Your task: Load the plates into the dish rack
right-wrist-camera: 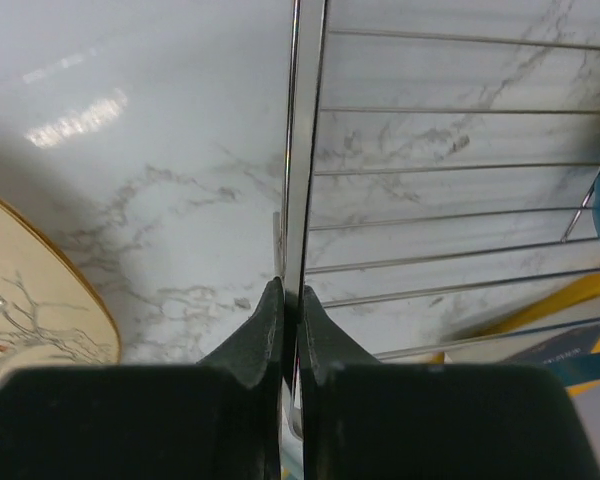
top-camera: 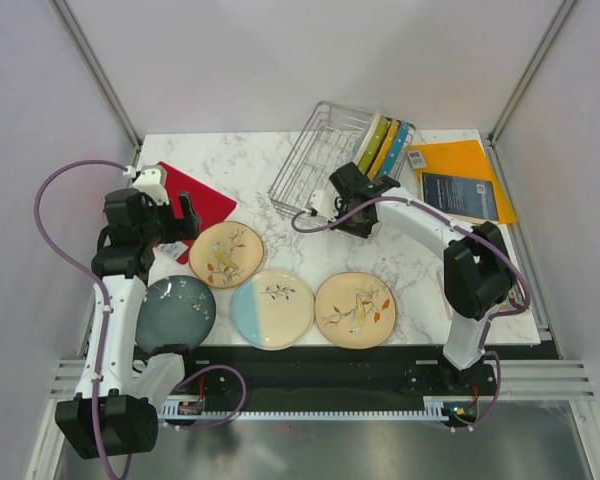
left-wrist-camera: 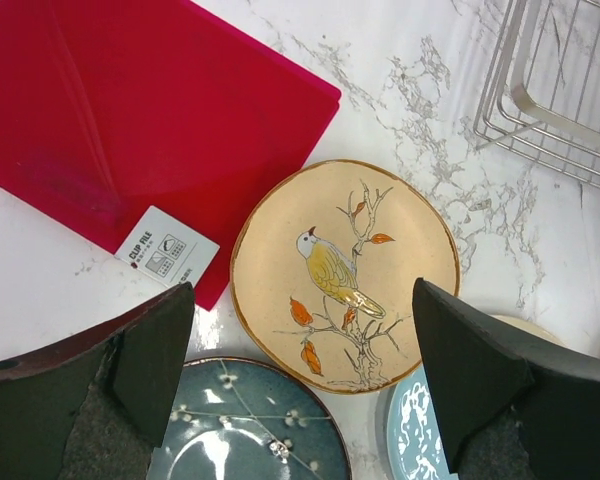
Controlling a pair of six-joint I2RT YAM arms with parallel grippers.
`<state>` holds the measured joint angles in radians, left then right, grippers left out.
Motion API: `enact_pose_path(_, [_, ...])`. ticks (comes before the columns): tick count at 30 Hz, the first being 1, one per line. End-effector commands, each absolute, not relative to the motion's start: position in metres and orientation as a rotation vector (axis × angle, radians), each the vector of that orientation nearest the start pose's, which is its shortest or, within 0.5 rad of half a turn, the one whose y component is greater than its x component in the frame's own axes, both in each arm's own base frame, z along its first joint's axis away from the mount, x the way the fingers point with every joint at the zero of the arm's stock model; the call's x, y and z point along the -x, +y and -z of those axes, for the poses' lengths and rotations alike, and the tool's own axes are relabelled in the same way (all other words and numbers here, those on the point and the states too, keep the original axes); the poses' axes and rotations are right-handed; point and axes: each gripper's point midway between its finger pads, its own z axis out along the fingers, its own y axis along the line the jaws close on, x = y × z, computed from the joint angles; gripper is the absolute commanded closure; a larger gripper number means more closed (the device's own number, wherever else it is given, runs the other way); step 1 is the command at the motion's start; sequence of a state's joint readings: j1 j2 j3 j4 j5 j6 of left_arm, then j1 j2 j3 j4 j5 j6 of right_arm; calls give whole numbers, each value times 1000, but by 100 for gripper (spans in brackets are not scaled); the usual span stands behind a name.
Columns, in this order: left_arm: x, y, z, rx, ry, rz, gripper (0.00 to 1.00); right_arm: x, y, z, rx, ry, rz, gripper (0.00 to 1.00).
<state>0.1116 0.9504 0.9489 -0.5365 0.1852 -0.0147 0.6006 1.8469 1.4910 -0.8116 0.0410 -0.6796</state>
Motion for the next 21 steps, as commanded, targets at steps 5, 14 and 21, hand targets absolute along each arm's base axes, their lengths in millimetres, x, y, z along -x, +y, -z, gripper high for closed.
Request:
enact_pose_path(5, [-308, -12, -223, -2, 2051, 228, 5, -388, 153, -158, 1793, 1841, 429, 100])
enact_pose_path(14, [-311, -19, -218, 4, 2038, 276, 6, -379, 79, -151, 1859, 1893, 572, 100])
enact_pose_path(21, [-313, -29, -212, 1, 2045, 316, 6, -413, 41, -148, 1767, 1979, 655, 100])
